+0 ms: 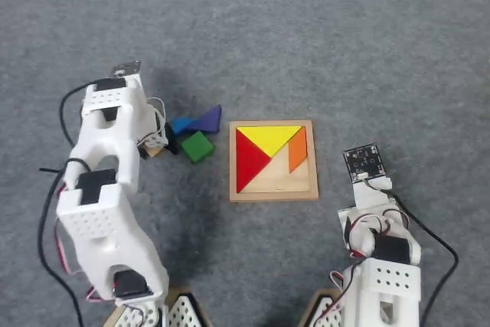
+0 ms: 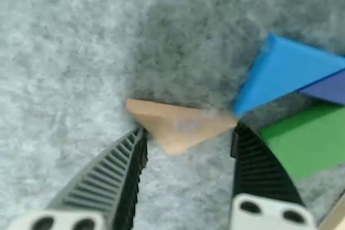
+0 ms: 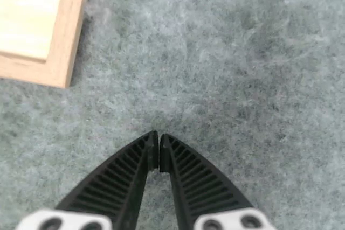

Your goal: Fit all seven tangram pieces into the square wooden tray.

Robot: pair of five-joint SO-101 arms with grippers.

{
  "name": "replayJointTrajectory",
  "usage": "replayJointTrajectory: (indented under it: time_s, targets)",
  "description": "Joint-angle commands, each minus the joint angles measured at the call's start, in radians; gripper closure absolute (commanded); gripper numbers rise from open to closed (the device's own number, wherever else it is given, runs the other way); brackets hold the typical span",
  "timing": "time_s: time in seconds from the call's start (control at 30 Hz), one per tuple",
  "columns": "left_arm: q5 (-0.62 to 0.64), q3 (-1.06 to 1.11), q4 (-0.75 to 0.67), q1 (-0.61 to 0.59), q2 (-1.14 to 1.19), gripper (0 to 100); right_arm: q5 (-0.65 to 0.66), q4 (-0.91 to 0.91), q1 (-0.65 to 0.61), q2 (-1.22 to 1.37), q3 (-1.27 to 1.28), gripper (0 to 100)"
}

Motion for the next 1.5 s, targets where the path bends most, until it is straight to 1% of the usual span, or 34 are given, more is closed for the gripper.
replayJointTrajectory:
  time_s: [0.0,0.13,0.37,0.47,0.63,0.73,0.83,0.93,1.0,1.23,1.33,1.47]
  targets:
    - [-0.057,-0.005,0.015,0.046,0.026,76,0.014,-0.018,-0.007,-0.013,-0.006,99.0]
    - [-0.091,-0.010,0.018,0.029,0.025,82,0.014,-0.018,-0.007,-0.013,-0.006,99.0]
    - [-0.060,-0.067,0.008,-0.069,0.025,83,0.014,-0.018,-0.007,-0.013,-0.006,99.0]
    - [-0.161,-0.116,0.011,-0.080,0.025,83,0.014,-0.018,-0.007,-0.013,-0.006,99.0]
    - [-0.325,-0.237,0.137,-0.103,0.025,83,0.014,-0.018,-0.007,-0.013,-0.006,99.0]
    - [-0.354,-0.335,0.201,-0.140,0.034,83,0.014,-0.018,-0.007,-0.013,-0.006,99.0]
    - [-0.351,-0.394,0.224,-0.173,0.035,83,0.014,-0.018,-0.007,-0.013,-0.006,99.0]
    - [-0.313,-0.395,0.222,-0.183,0.037,83,0.014,-0.018,-0.007,-0.013,-0.006,99.0]
    - [-0.255,-0.377,0.218,-0.175,0.037,83,0.014,-0.018,-0.007,-0.013,-0.006,99.0]
    - [-0.006,-0.277,0.135,-0.104,0.037,83,0.014,-0.018,-0.007,-0.013,-0.006,99.0]
    - [0.044,-0.231,0.106,-0.072,0.037,83,0.014,-0.018,-0.007,-0.013,-0.006,99.1]
    - [0.081,-0.199,0.068,-0.055,0.037,83,0.014,-0.016,-0.007,-0.013,-0.006,99.1]
